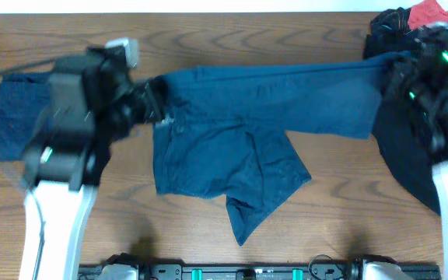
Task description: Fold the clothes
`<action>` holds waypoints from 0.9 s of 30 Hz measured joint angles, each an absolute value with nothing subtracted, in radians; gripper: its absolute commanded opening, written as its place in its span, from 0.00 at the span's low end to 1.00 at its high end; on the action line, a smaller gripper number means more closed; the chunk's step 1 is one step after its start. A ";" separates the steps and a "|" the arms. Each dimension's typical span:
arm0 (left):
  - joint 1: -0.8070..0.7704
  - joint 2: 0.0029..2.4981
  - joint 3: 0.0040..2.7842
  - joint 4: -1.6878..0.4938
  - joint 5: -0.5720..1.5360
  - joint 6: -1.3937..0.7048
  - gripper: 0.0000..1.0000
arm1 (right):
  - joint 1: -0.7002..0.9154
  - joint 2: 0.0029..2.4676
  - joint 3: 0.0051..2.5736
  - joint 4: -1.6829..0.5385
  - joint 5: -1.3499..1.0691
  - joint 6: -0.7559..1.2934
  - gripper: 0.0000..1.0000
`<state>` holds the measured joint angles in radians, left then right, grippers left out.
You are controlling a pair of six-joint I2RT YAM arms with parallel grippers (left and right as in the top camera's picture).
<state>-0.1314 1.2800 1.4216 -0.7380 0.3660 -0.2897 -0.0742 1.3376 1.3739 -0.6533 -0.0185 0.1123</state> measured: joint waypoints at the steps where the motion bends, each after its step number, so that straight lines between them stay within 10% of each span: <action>1: -0.132 1.332 1.422 -0.705 0.352 -0.281 0.06 | -0.074 1.397 1.374 -0.611 -0.028 0.110 0.01; 4: -0.132 1.485 1.421 -0.570 0.293 -0.260 0.06 | -0.067 1.535 1.372 -0.461 -0.051 0.110 0.08; 5: -0.132 1.529 1.420 -0.517 0.271 -0.256 0.10 | -0.065 1.581 1.372 -0.395 -0.060 0.119 0.31; 7: -0.121 1.636 1.420 -0.381 0.187 -0.244 0.57 | -0.058 1.690 1.372 -0.253 -0.043 0.123 0.99; 10: -0.070 1.750 1.420 -0.303 0.113 -0.241 0.99 | -0.061 1.805 1.372 -0.174 -0.035 0.132 0.99; 27: 0.017 1.780 1.417 -1.022 0.320 -0.247 0.98 | -0.025 1.681 1.361 -0.900 -0.260 0.050 0.99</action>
<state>0.0174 1.7798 1.4166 -1.0218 0.3199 -0.2466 -0.0250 1.6806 1.3609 -0.8997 -0.2600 0.0498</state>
